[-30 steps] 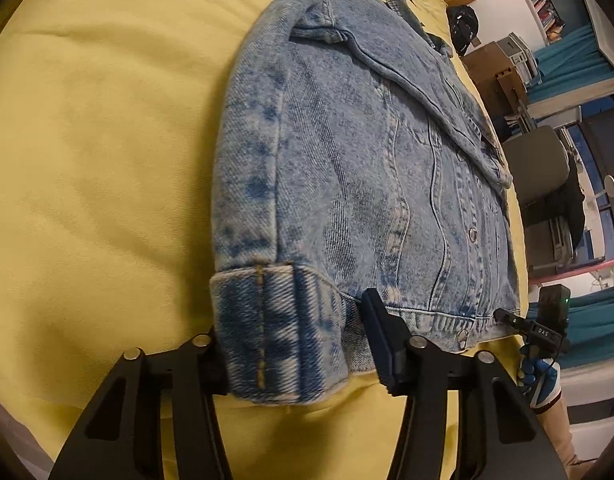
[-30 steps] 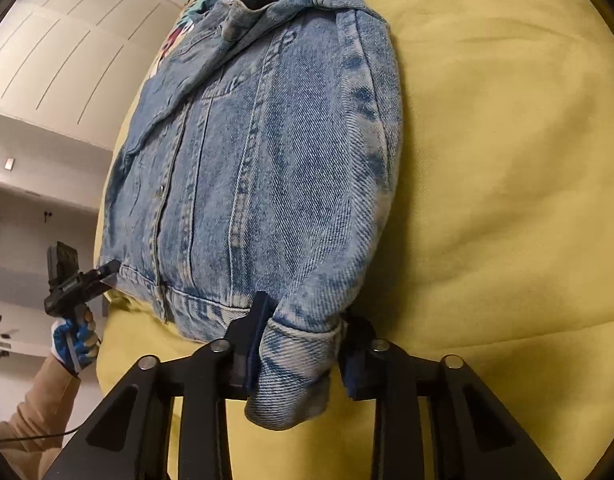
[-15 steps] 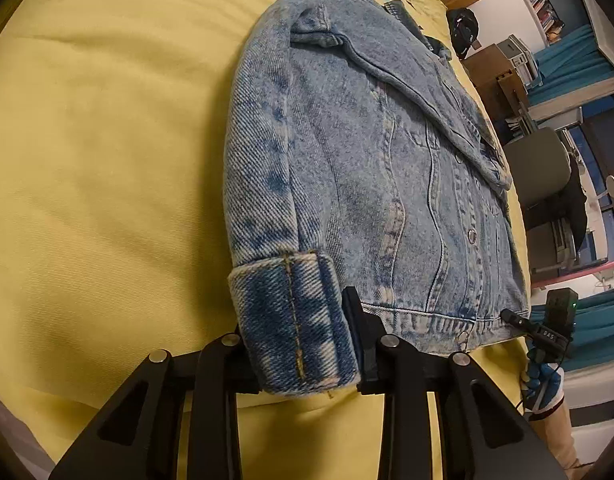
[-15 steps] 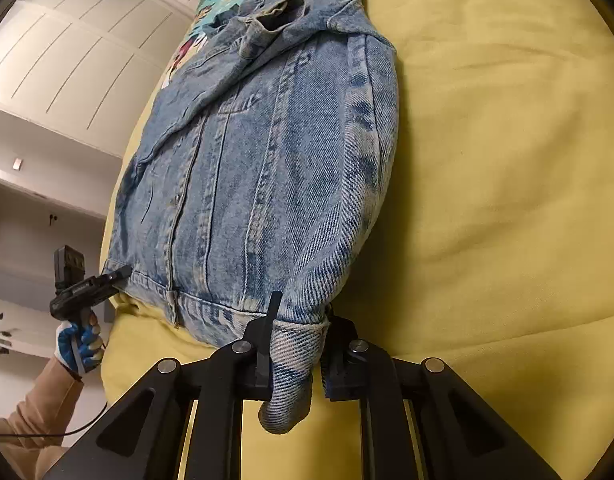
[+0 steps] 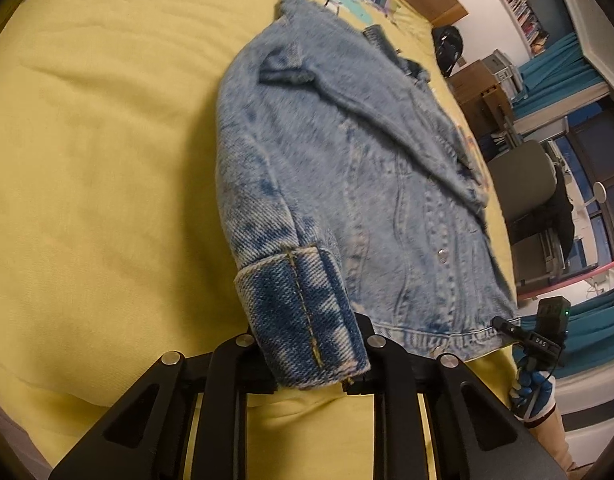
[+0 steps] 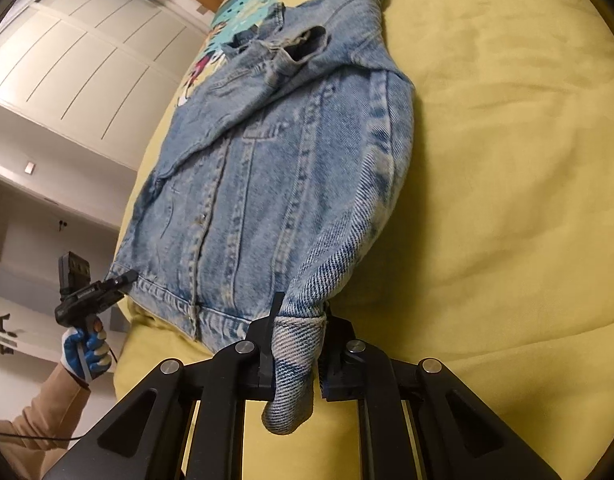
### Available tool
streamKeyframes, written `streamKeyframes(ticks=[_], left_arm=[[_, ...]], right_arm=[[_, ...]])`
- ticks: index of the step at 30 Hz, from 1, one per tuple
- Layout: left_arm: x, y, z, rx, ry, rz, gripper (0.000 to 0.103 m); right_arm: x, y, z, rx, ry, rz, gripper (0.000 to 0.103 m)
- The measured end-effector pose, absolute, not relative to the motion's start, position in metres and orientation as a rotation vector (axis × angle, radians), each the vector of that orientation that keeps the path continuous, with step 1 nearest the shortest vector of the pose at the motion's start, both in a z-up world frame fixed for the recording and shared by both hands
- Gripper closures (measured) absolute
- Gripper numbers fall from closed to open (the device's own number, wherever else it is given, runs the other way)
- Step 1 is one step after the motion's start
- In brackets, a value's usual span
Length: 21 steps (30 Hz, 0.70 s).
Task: Fold large clothes
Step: 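Lift the grasped edge with both tools and fold it over the jacket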
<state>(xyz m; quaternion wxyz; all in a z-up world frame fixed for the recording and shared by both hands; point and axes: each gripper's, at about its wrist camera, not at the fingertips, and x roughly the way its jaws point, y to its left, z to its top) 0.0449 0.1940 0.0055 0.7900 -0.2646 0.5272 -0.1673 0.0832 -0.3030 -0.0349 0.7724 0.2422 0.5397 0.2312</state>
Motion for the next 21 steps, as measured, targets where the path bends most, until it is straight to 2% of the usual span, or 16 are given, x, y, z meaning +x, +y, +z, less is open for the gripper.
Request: streamKeyframes(ticks=[13,21], left_arm=[[0.064,0.193,0.050,-0.607,1.011,-0.409,0.089],[0.095,0.201,0.092,-0.639,0.905,-0.432,0.089]], right_arm=[[0.101,-0.307,-0.002,0.546,1.071,0.530,0.091],[0.139,-0.313,0.047,0.559,0.958,0.539,0.091]])
